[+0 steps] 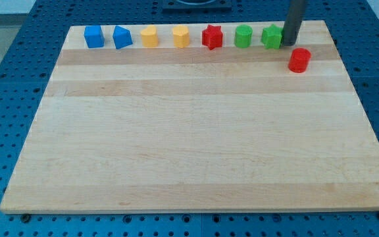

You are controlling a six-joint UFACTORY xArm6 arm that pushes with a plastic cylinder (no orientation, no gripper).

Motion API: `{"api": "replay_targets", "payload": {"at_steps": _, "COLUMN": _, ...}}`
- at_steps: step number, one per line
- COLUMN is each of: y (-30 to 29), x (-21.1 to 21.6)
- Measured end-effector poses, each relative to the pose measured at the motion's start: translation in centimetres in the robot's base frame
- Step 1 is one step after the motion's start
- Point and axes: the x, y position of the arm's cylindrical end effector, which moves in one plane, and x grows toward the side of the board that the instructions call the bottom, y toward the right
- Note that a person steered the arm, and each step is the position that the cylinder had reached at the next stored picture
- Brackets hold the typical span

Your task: Point at red circle

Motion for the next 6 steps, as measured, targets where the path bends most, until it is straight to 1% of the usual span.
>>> {"api": "replay_targets", "payload": {"at_steps": 1, "y": 2.0, "x": 1.4}}
{"api": "replay_targets", "payload": {"at_steps": 3, "y": 5.5, "x": 6.3}}
{"api": "replay_targets", "payload": {"at_steps": 4, "y": 5.2, "x": 9.8}}
{"api": "replay_targets", "payload": {"at_steps": 5, "y": 3.2, "x": 12.0}}
{"api": "replay_targets", "payload": {"at_steps": 6, "y": 1.1, "x": 12.1}}
